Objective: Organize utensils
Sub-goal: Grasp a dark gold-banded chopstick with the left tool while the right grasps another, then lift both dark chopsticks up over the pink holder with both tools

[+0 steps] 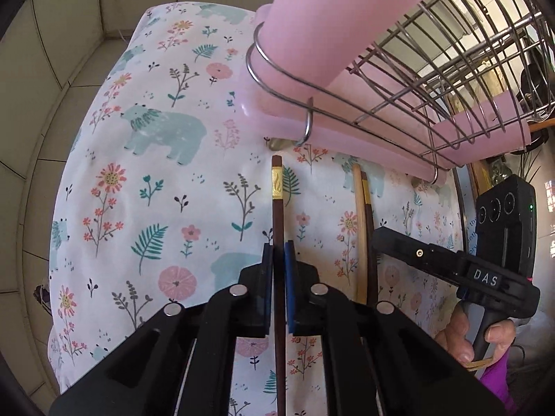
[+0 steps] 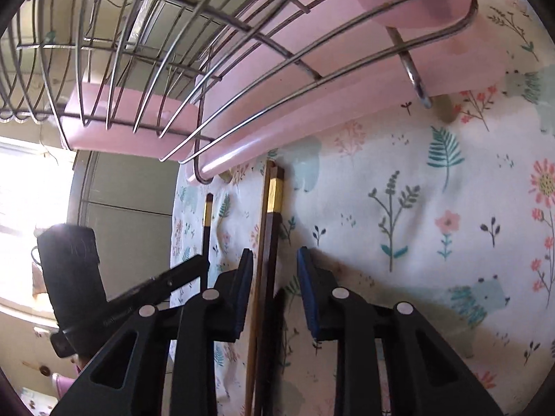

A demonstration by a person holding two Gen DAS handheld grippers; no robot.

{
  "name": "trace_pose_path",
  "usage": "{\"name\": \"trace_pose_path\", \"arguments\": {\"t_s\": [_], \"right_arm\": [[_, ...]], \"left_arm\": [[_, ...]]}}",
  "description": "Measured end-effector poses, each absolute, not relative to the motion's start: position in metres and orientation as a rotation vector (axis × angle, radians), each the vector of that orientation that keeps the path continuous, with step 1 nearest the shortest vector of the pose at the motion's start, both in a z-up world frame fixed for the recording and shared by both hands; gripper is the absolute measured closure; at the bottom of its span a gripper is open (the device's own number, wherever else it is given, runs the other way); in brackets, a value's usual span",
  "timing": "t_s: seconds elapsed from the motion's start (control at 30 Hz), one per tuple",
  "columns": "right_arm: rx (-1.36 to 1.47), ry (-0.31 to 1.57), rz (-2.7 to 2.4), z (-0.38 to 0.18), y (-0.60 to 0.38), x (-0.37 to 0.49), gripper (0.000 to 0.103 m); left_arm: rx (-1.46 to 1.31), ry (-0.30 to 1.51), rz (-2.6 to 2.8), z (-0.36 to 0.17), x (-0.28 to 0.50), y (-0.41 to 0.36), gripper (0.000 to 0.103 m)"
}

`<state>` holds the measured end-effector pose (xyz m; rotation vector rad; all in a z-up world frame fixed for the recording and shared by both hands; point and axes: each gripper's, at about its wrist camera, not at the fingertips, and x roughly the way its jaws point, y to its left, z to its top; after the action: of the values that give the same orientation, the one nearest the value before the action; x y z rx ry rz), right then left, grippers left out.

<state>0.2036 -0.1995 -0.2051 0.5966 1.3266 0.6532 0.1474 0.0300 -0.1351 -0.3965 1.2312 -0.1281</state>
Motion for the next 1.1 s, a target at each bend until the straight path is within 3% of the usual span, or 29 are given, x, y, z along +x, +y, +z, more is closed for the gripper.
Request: {"name": "trace_pose_path", "arguments": {"t_s": [0.07,0.13,0.4,0.63,1.1], "right_arm": [[0.595,1.335,0.67,-0.207,-0.194,0.205,0.092],[0.593,1.331,0.679,-0.206,-0.191,0.203,0.094],[0.539,1.296,0.597,-0.189,-0.221,0.196,0.094],[0.298,1.317,0.52,-0.171,-0.236,0.199,0.094],[0.175,1.395,0.506,-0.187,-0.211,0.213,0.087]], "left_arm": [[-0.405,1.231,-0.134,-0.137,0.147,0.032,0.097],[-0.415,1.233,-0.135,-0.14,0.147,0.034,0.097],[-0.417,1.231,-0.128,-0.136,0.136,0.054,0.097],[-0.36,1.275,-0.121,-0.133,0.143,0.058,0.097],[-0.182,1.435,-0.08,-0.135,0.172,0.037,0.095]]}}
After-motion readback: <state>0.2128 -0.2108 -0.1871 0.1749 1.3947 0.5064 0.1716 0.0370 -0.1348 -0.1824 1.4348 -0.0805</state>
